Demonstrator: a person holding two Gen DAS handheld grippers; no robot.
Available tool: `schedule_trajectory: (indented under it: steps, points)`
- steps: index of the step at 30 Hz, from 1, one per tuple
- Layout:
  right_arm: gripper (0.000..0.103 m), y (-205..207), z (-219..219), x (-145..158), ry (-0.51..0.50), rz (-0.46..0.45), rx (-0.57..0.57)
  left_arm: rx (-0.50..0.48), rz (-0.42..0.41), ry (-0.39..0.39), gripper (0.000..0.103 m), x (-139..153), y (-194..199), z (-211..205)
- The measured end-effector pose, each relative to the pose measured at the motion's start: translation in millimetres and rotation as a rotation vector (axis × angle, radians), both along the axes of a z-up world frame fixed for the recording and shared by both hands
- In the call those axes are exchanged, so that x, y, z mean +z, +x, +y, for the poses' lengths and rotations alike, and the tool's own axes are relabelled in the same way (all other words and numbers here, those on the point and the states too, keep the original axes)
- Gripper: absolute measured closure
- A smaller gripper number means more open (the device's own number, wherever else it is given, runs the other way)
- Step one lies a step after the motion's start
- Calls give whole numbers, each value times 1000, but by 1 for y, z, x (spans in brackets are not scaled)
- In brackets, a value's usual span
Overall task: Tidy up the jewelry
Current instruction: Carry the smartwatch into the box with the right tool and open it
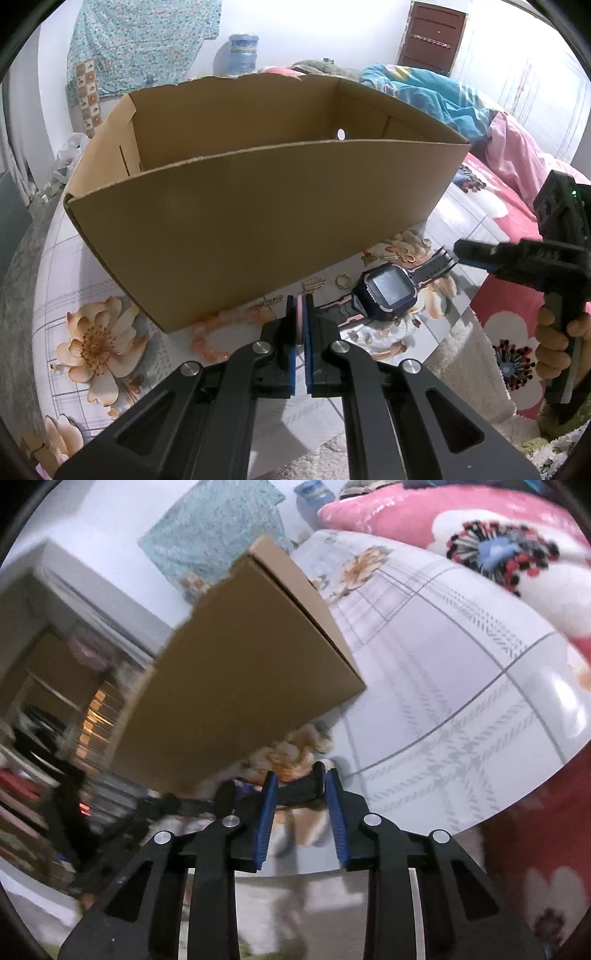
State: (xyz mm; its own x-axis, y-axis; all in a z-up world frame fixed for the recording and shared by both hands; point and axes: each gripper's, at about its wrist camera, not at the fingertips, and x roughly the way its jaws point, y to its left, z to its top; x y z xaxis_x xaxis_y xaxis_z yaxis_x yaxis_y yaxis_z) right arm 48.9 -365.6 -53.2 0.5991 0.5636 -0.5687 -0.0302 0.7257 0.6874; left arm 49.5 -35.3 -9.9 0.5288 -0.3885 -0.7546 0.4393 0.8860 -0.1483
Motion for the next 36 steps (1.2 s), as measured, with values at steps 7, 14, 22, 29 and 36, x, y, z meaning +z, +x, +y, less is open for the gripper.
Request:
schedule_trajectory:
  steps: [7,14,22,29,36]
  points:
    - [78,11,3,-7,8,-1,1,-1,-3,-2,100,1,-1,0]
    - [99,2,16,-5,-64,-2,-16,-2,-7,1,100,0,-2,-1]
    - [100,-4,23,26,-102,-90,4,-32,-42,-14,100,13,-9,-3]
    - [100,-13,28,57,-122,-147,8,-65,-80,-48,100,40,-18,-1]
    - [100,-11,33,117,-196,-334,70,-137,-176,-115,100,100,-21,6]
